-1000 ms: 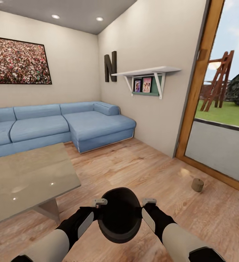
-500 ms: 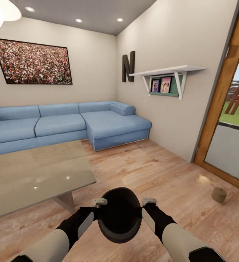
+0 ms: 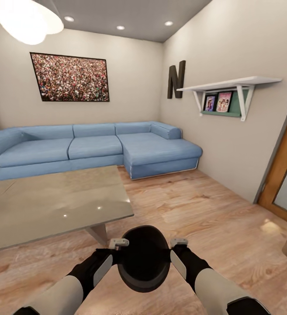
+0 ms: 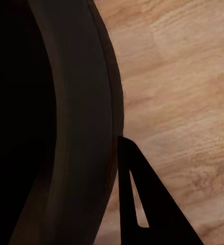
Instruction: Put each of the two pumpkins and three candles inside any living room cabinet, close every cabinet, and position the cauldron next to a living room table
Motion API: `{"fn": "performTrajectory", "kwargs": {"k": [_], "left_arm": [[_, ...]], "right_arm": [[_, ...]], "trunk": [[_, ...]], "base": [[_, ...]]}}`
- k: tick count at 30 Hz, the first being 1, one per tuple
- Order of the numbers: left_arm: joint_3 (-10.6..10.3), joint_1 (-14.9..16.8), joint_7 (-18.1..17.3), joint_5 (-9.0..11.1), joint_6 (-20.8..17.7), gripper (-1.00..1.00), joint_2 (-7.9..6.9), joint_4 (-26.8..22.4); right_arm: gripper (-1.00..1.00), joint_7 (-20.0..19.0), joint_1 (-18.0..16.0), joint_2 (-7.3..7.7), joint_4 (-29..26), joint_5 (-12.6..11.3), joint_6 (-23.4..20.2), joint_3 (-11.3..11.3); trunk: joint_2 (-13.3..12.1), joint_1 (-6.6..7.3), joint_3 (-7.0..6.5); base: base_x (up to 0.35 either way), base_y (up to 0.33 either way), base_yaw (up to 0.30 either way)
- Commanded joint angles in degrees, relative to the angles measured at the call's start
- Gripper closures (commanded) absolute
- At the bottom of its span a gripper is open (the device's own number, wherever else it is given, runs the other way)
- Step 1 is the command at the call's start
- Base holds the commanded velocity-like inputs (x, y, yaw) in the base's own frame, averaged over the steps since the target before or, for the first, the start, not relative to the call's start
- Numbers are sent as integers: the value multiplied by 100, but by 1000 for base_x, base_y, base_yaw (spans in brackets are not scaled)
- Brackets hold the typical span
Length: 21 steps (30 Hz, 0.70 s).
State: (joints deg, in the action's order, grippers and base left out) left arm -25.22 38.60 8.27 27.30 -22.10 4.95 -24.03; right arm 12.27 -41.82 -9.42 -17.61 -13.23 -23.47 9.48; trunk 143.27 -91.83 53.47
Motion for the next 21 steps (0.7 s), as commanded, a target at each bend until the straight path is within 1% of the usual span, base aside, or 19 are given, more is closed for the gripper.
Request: {"fn": "performTrajectory", "kwargs": {"k": [1, 8, 17, 21], "left_arm": [[69, 7, 122, -76, -31, 100, -3, 4], [69, 7, 122, -76, -31, 100, -3, 5], [67, 7, 122, -76, -31, 100, -3, 4], [69, 7, 122, -76, -31, 100, -3, 4]], "right_arm": [[100, 30, -1, -42, -297, -136, 106, 72], [100, 30, -1, -42, -296, -136, 106, 72], [100, 30, -1, -43, -296, -130, 106, 75], [100, 30, -1, -42, -296, -128, 106, 78]], "trunk": [[3, 3, 5], [3, 3, 5], [3, 3, 5], [3, 3, 5]], "base": [[-28, 31, 290], [-11, 11, 290], [-18, 52, 290], [-1, 133, 290]]}}
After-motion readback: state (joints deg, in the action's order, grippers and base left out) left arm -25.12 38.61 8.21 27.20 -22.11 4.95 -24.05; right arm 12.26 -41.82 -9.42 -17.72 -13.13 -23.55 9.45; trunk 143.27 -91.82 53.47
